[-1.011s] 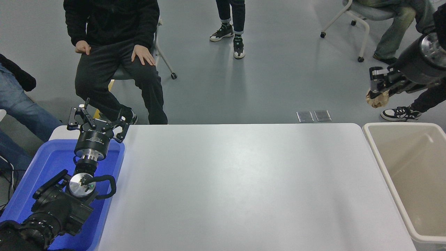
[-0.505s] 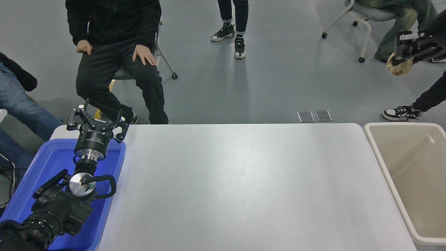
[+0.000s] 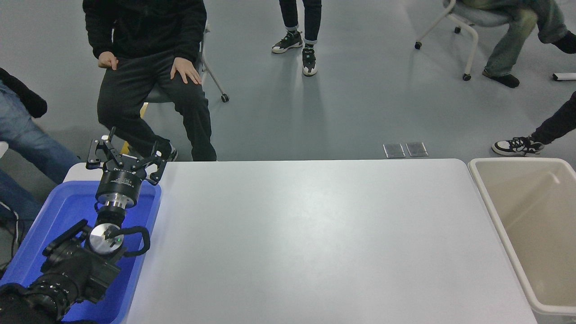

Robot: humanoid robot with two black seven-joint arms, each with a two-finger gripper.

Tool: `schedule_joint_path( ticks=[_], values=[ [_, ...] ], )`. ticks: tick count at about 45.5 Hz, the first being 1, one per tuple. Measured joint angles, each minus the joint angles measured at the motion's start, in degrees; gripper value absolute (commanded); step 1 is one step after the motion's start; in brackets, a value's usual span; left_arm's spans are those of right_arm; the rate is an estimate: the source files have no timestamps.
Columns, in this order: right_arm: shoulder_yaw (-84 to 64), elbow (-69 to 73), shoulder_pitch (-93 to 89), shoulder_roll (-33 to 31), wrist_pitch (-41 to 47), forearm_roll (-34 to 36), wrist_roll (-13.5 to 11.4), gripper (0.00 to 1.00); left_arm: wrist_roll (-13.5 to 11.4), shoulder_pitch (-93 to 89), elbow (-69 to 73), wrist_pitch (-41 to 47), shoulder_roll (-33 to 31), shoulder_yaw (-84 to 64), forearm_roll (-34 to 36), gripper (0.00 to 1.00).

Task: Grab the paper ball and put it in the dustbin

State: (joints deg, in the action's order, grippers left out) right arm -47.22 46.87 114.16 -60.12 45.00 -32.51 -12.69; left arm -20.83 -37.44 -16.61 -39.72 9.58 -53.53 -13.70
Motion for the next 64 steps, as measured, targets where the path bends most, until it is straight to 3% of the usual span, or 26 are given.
schedule_joint_path(
  ticks=[21, 30, 54, 64],
  values=[
    [20.2, -11.1, -28.8, -2.7, -0.3, 1.0, 0.2, 0.00, 0.0, 0.0, 0.0, 0.1, 0.0, 0.0, 0.0, 0.99],
    [26.1, -12.6, -40.7, -0.4, -8.1, 3.5, 0.4, 0.00, 0.0, 0.0, 0.0, 0.1, 0.0, 0.0, 0.0, 0.99],
    [34.2, -21.2, -63.6, 16.1, -40.8, 9.5, 0.6, 0.00, 0.0, 0.0, 0.0, 0.1, 0.0, 0.0, 0.0, 0.99],
    [37.6, -28.7, -69.5, 24.3, -46.9, 9.9, 0.7, 0.00, 0.0, 0.0, 0.0, 0.0, 0.0, 0.0, 0.0, 0.99]
  ],
)
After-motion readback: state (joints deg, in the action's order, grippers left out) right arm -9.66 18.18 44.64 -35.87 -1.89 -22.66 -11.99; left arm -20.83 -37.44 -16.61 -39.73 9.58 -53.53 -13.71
